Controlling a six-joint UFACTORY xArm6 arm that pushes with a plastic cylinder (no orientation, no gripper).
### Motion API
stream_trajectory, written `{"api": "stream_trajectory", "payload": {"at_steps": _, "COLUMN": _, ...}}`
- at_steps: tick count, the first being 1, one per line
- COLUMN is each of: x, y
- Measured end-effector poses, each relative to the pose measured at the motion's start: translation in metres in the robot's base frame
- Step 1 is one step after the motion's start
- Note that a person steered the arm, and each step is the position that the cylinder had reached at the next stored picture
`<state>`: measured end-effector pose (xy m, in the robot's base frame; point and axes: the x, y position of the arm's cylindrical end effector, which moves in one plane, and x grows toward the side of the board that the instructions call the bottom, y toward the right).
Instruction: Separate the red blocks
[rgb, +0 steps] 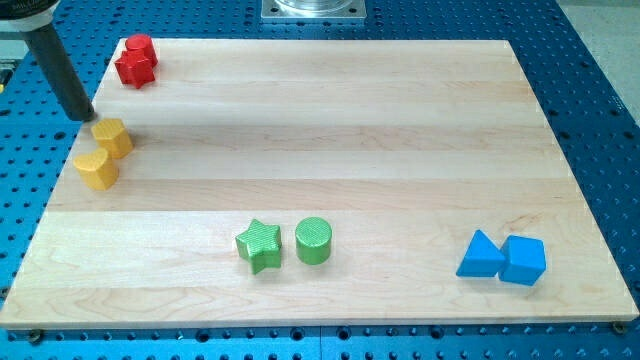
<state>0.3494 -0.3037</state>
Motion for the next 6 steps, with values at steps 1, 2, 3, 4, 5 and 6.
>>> {"api": "stream_trajectory", "payload": {"at_steps": 1, "x": 0.000, "y": 0.002}}
{"api": "stream_trajectory", "payload": {"at_steps": 2, "x": 0.002, "y": 0.005}}
{"api": "stream_trajectory", "payload": {"at_steps": 3, "x": 0.010, "y": 0.005}}
{"api": "stream_trajectory", "payload": {"at_steps": 4, "x": 0.016, "y": 0.010}}
{"api": "stream_trajectory", "payload": {"at_steps": 5, "x": 0.017, "y": 0.011}}
{"api": "stream_trajectory", "payload": {"at_steps": 6, "x": 0.017, "y": 0.011}}
